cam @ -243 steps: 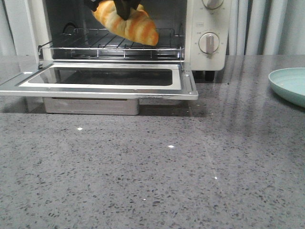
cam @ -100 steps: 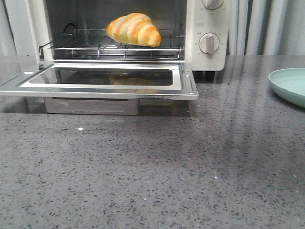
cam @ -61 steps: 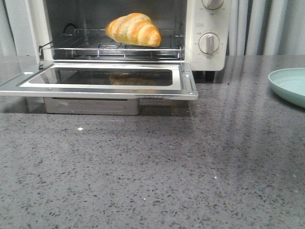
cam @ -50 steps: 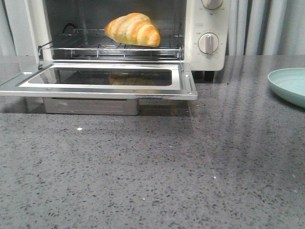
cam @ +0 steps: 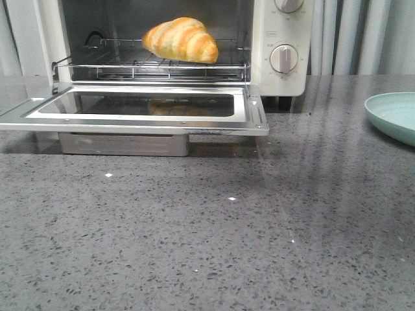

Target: Put bread in oven

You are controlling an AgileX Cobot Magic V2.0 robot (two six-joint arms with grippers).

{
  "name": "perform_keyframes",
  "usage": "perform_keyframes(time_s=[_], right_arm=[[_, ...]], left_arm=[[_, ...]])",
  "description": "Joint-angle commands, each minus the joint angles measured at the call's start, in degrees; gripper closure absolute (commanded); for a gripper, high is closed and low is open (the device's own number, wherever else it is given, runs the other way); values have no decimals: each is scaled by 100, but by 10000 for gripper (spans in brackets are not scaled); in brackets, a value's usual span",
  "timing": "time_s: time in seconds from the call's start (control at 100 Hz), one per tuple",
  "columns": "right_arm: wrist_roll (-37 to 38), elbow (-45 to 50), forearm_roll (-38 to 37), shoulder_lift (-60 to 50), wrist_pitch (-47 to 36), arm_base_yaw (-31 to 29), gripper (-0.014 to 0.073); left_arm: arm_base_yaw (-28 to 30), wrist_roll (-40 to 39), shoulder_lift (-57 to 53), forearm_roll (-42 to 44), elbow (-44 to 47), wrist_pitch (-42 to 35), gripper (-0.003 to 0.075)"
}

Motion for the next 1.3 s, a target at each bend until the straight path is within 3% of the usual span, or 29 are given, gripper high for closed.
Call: perform_keyframes(time_s=[0.0, 0.45, 1.29], right_arm=[[162, 202, -255, -532, 354, -121, 659], [606, 1816, -264, -1703, 354, -623, 659], [606, 1853, -264, -1808, 245, -662, 661]], left_arm=[[7, -5, -145, -71, -104, -535, 741], [7, -5, -145, -79, -94, -573, 741], [7, -5, -145, -79, -94, -573, 741]])
